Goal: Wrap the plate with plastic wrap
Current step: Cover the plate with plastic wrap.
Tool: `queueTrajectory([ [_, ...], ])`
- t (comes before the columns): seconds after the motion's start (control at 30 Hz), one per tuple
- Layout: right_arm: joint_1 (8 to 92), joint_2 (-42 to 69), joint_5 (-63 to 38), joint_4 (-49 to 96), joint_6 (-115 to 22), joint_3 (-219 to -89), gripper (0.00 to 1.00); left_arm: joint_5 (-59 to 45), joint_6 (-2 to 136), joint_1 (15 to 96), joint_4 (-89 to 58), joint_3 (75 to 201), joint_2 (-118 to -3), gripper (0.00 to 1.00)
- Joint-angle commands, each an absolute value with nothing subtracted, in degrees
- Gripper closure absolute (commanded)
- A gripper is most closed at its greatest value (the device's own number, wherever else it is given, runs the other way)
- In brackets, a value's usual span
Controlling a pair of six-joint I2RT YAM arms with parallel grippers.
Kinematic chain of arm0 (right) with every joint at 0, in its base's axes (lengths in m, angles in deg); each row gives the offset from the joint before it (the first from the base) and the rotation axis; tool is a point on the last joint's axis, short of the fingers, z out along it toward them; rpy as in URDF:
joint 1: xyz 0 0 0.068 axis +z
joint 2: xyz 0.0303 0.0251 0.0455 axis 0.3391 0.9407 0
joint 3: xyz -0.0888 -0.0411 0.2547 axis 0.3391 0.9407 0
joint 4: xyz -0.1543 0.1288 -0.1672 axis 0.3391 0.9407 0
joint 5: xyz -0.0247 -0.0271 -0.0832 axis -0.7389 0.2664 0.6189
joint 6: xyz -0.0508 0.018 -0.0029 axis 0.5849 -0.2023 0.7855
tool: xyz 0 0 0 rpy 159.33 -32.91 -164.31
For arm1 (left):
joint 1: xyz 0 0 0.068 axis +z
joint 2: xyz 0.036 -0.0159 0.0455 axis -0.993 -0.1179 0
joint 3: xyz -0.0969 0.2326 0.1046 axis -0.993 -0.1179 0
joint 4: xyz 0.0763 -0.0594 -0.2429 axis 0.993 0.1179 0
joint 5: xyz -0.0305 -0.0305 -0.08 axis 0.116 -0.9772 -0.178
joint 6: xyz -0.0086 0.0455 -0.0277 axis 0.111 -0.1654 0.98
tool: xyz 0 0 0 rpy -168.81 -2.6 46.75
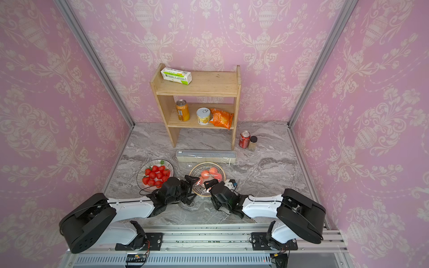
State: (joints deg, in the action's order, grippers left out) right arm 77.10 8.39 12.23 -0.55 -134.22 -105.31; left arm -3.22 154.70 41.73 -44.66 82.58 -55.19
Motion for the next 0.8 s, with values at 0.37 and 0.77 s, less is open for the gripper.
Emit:
queueTrajectory([
  [0.37,72.3,9.4,10.7,-0.9,-129.3,-105.7,0.00,-0.7,153.0,41.9,-49.6,83.6,-61.5,0.01],
  [0.77,67.5,8.8,7.1,0.8,-123.9,-106.3,0.00,-1.0,148.3,44.4,-41.9,85.9,-58.6,0.01],
])
